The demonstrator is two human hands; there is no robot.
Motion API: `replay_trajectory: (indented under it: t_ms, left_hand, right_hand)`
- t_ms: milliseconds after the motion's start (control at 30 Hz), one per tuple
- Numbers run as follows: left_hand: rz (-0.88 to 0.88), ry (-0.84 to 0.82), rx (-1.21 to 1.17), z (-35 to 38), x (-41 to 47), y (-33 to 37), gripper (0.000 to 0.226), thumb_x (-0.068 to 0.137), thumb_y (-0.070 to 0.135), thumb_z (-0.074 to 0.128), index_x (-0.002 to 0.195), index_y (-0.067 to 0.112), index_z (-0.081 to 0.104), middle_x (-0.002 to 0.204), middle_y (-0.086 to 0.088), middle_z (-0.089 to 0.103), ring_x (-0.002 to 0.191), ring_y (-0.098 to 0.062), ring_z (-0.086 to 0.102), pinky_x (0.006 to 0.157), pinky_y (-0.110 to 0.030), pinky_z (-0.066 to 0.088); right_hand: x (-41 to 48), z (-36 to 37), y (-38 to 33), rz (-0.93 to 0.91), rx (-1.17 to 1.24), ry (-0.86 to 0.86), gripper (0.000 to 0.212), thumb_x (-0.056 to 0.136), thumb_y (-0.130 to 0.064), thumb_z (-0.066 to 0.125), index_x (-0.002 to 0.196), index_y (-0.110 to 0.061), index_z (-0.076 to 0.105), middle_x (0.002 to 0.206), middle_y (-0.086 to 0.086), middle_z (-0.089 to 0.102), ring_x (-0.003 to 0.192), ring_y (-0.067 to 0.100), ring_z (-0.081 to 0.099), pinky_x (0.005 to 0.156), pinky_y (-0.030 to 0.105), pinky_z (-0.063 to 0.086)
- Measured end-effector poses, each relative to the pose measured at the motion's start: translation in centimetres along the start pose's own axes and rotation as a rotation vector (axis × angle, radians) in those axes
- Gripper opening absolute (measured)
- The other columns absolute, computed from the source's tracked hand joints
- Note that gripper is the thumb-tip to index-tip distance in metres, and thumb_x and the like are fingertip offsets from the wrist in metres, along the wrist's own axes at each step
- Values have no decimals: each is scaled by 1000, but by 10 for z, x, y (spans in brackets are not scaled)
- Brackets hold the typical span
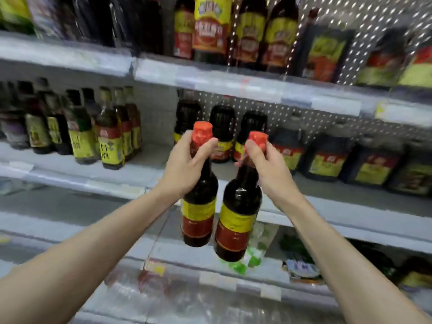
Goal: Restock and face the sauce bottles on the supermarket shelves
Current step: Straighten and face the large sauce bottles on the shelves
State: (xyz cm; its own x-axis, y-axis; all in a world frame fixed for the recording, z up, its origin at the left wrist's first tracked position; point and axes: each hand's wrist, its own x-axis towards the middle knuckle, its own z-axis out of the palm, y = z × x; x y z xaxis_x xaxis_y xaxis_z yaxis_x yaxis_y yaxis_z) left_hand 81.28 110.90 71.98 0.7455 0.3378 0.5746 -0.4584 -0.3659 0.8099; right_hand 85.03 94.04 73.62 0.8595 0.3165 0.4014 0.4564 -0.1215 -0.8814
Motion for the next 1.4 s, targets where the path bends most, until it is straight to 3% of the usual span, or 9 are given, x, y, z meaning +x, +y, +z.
replay_trajectory:
  t_ms: [133,400,633,733,867,1100,1167,1300,1400]
  left_hand:
    - [108,23,-74,4,39,89,16,97,35,52,88,22,48,79,-4,58,71,-10,58,73,-26,46]
    - [353,78,-125,1,94,213,17,99,39,46,87,26,45,75,2,55,68,-15,56,67,-32,48]
    - [516,165,-160,18,130,269,18,98,30,49,85,19,44,69,5,49,54,2,48,54,-12,41]
    - [542,172,-154,27,150,280,18,97,29,50,85,18,43,66,5,48,50,3,48,52,-11,39]
    - [567,192,-143,39,181,282,21,96,27,52,80,26,39,64,5,47,50,5,50,51,-10,39]
    - [570,214,-110,60,234,260,22,96,29,53,80,27,38,65,6,49,53,7,51,54,-10,41]
    - [557,220,-96,64,248,253,22,96,31,52,80,26,39,64,6,49,52,5,51,54,-10,41]
    - [515,241,-97,69,269,240,24,96,34,52,79,23,39,65,5,47,50,1,45,53,-11,40]
    - [497,239,-111,74,279,233,24,97,33,51,80,21,41,66,4,48,52,-2,44,53,-12,40]
  right_hand:
    - [20,-28,-88,-141,18,78,34,98,-48,43,86,-17,52,80,5,59,79,17,62,90,45,49]
    - [48,-75,-207,-362,-51,208,59,89,-69,37,89,-12,53,81,6,59,78,26,60,87,52,52]
    - [82,-96,-263,-558,-53,368,39,98,-51,39,79,-18,47,70,3,49,64,21,49,65,41,45]
    - [103,-103,-274,-595,-84,445,39,96,-54,39,79,-20,47,68,-1,51,61,15,51,63,39,47]
    - [135,-107,-276,-646,-51,497,51,81,-73,38,78,-23,47,70,5,54,65,27,54,69,49,51]
    - [195,-110,-259,-666,-66,560,63,74,-83,31,79,-23,48,68,1,55,62,25,56,65,37,48]
    - [211,-111,-253,-646,-65,558,55,80,-75,34,80,-22,49,66,1,56,62,25,58,64,33,49]
    - [236,-119,-242,-623,-64,568,36,97,-48,41,78,-18,49,64,-5,52,51,-1,48,57,11,41]
    - [251,-122,-233,-602,-39,524,36,98,-47,42,76,-19,47,63,-5,51,49,-3,47,55,11,41]
